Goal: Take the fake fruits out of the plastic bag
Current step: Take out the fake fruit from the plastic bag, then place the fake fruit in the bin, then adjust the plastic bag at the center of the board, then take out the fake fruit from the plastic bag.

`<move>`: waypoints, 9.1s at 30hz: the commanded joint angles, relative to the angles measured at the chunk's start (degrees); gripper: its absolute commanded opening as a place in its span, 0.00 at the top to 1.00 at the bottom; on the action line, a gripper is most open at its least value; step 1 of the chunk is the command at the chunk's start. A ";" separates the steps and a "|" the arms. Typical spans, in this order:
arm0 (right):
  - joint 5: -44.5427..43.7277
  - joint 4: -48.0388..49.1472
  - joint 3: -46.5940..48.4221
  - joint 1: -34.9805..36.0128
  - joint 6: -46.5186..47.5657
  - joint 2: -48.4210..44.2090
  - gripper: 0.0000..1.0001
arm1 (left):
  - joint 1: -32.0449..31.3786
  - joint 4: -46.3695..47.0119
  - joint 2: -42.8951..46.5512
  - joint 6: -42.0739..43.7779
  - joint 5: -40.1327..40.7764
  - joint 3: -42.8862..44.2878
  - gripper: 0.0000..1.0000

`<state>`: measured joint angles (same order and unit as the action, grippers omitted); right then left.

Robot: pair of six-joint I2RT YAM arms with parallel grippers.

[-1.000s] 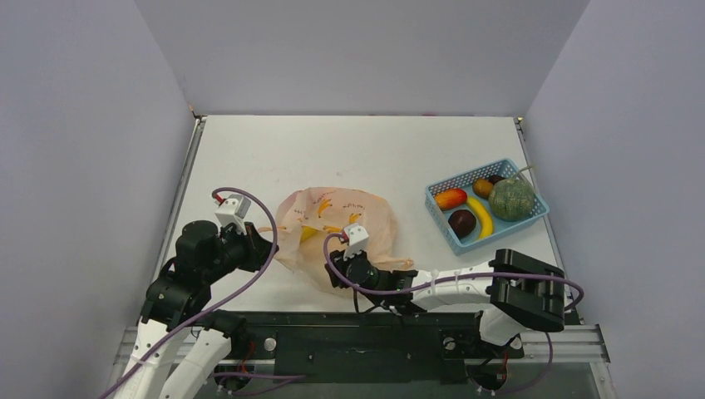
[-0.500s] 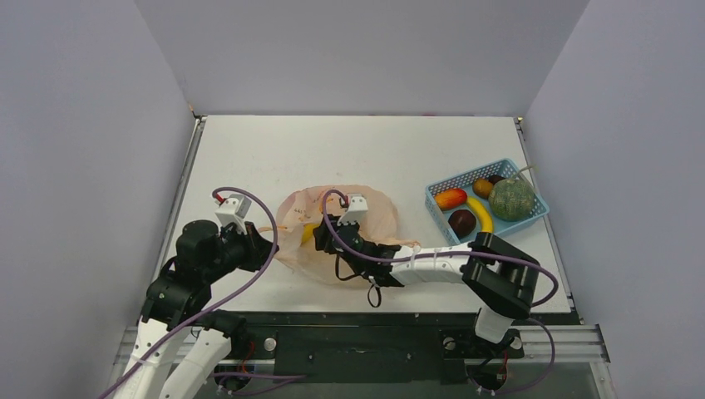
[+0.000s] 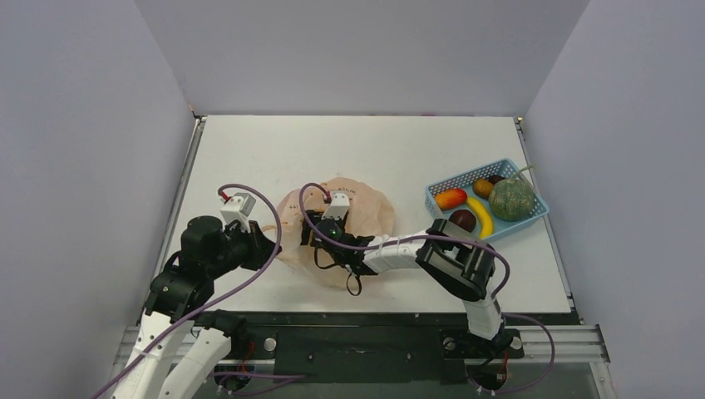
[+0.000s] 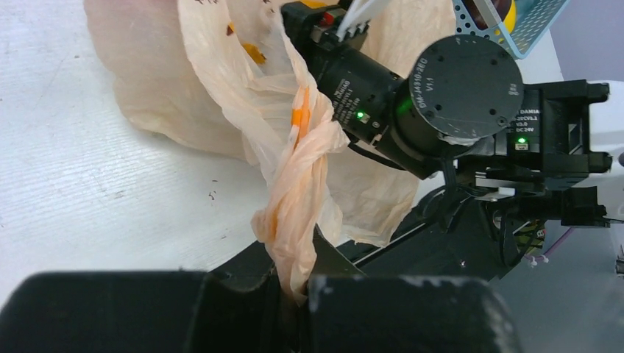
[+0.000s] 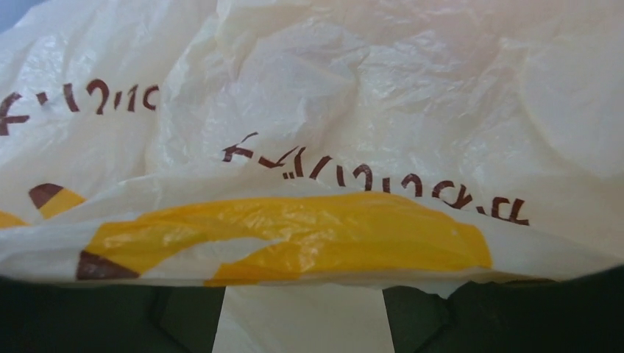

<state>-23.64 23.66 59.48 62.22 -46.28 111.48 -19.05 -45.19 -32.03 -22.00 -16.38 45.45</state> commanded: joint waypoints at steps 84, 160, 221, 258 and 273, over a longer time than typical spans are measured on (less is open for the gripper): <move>4.31 22.79 -26.43 2.65 39.36 -35.85 1.00 | 6.22 2.11 8.30 -1.87 6.27 0.51 1.00; -17.38 -33.96 -16.34 -51.15 15.21 -40.75 0.98 | 6.26 2.67 3.70 -0.40 1.90 0.34 1.00; 7.25 -4.61 -14.91 16.60 30.91 -37.12 0.63 | 5.14 2.22 1.68 -0.39 1.85 0.39 1.00; 5.38 0.55 -20.10 6.64 21.27 -32.28 0.42 | 2.53 0.23 -1.64 -2.97 0.90 3.39 1.00; -13.92 -4.10 -16.94 3.72 14.33 -24.75 0.44 | -5.29 6.70 6.46 -21.56 -2.80 -6.98 1.00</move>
<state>-27.92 20.27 39.38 66.65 -28.58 84.49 -22.48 -43.97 -27.20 -37.78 -16.71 41.25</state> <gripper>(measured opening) 0.559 0.004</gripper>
